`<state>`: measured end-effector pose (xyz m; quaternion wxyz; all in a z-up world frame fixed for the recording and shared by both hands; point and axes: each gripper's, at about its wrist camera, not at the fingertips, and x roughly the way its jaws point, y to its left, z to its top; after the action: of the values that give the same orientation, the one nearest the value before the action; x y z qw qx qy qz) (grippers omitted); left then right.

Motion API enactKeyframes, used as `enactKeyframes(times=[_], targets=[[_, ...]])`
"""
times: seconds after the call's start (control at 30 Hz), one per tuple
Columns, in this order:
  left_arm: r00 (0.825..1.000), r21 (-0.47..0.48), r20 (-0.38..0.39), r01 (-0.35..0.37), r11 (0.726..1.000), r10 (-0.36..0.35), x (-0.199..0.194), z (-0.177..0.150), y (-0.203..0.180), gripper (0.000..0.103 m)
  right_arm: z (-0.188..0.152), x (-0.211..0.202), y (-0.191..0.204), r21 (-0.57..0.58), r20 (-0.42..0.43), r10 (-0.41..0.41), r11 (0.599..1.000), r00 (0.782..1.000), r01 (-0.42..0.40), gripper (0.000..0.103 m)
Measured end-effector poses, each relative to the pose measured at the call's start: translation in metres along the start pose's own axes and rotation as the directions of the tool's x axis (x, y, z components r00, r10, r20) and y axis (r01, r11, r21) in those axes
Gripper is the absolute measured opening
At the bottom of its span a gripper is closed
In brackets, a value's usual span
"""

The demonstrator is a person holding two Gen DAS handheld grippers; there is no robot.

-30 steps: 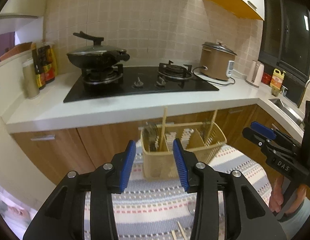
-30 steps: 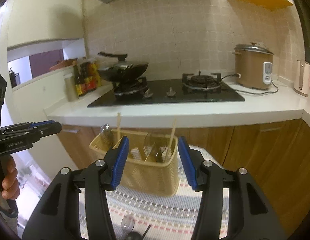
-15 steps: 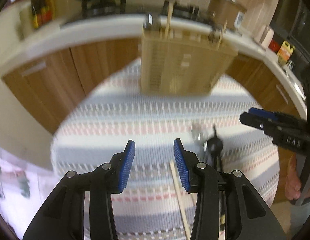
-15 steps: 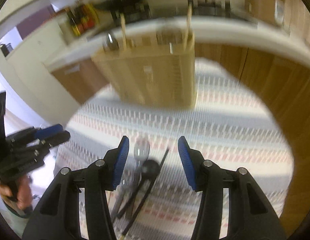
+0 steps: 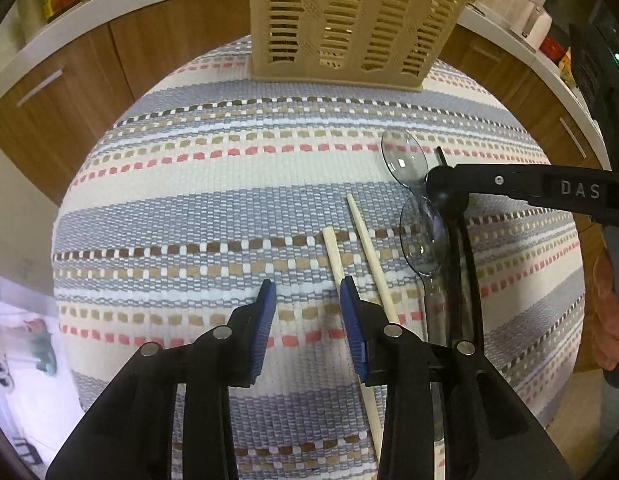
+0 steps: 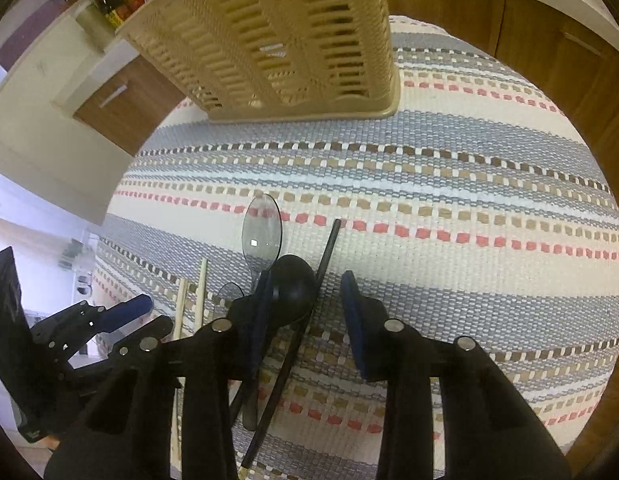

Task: Organize utensils
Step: 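Close the left tool on a wooden chopstick while the right tool grasps a black spoon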

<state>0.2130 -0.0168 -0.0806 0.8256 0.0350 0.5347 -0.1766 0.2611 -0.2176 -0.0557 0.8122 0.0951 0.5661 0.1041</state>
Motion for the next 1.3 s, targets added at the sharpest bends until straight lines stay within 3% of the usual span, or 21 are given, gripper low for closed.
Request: enactKeyframes(times=[0.2,0.4,0.6,0.8,1.0,1.13,1.23,1.3], targets=[[1.000,0.015,0.011,-0.027,1.000,0.027,-0.001,0.002,-0.005,0.030,0.000,0.013,0.008,-0.034,-0.017,-0.035,0.999,0.999,0.034,0.006],[0.999,0.022,0.019,-0.032,0.999,0.031,0.000,0.005,-0.007,0.027,-0.002,0.013,0.017,-0.126,-0.013,-0.093,0.988,0.996,0.090,0.003],[0.999,0.037,0.021,-0.038,0.999,0.038,0.001,0.006,-0.011,0.022,-0.004,0.009,0.019,-0.231,0.004,-0.201,0.953,0.979,0.197,0.003],[0.999,0.031,0.021,-0.030,0.999,0.030,0.003,0.007,-0.009,0.022,0.000,0.002,-0.006,-0.218,-0.004,-0.237,0.948,0.972,0.230,0.003],[0.999,0.048,0.029,-0.040,0.998,0.039,0.004,0.007,-0.011,0.022,0.008,-0.005,-0.030,-0.115,0.000,-0.183,0.977,0.983,0.181,0.004],[0.999,0.048,0.031,-0.034,0.998,0.032,0.004,0.006,-0.011,0.022,0.011,-0.007,-0.043,-0.028,-0.030,-0.096,0.995,0.995,0.096,0.006],[0.999,0.052,0.035,-0.034,0.998,0.032,0.003,0.006,-0.011,0.023,0.012,-0.011,-0.037,-0.048,-0.022,-0.100,0.994,0.995,0.098,0.007],[0.999,0.051,0.038,-0.027,0.998,0.025,0.003,0.005,-0.010,0.023,0.015,-0.009,-0.027,-0.066,-0.020,-0.098,0.993,0.995,0.096,0.017]])
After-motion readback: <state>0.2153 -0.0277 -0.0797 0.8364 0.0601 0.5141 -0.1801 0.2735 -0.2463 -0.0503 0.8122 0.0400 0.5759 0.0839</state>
